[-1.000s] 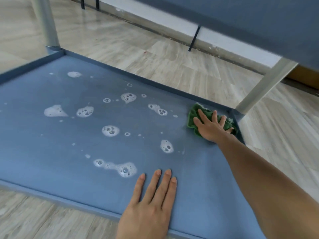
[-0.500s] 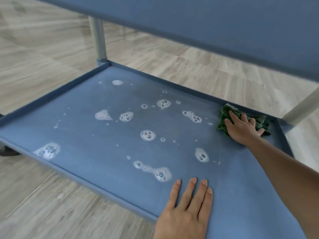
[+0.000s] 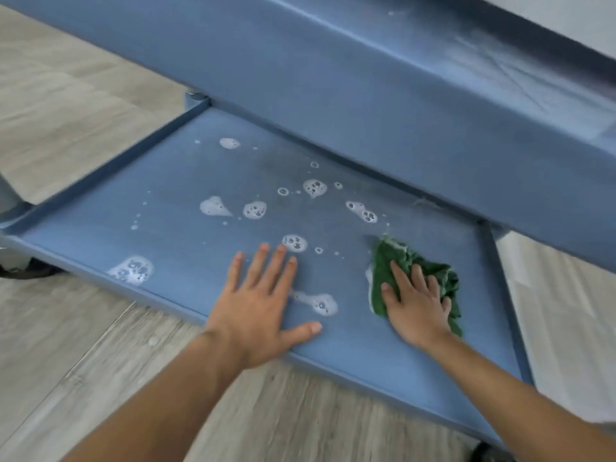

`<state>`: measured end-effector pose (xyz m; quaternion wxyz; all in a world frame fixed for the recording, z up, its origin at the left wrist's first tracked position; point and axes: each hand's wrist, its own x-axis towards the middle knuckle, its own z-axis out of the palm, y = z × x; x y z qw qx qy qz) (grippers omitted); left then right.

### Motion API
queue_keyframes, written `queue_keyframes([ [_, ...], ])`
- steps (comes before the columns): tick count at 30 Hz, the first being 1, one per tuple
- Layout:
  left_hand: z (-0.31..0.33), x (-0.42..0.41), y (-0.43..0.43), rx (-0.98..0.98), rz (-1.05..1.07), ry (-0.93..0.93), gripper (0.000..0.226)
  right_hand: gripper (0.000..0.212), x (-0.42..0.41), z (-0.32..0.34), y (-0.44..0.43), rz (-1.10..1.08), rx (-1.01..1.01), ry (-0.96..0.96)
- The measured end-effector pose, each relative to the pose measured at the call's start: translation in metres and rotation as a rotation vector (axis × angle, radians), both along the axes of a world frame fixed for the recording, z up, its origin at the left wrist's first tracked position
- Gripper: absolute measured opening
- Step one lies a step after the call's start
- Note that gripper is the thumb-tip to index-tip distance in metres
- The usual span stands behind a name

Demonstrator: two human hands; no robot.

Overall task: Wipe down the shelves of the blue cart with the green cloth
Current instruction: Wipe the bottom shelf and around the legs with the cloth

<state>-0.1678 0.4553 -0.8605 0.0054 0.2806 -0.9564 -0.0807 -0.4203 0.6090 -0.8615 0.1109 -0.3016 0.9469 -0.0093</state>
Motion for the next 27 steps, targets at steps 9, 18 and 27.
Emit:
queue_keyframes([
  [9, -0.011, 0.05, -0.01, 0.115, 0.042, -0.011, 0.107, 0.062, 0.135, 0.007, 0.044, 0.027, 0.104, 0.038],
  [18, -0.02, 0.033, -0.027, 0.05, 0.045, -0.051, 0.106, 0.057, 0.071, -0.003, 0.01, -0.057, 0.048, -0.026],
  [27, -0.025, 0.028, -0.023, 0.028, -0.01, 0.138, 0.108, 0.056, -0.04, -0.003, -0.065, -0.149, -0.007, 0.039],
])
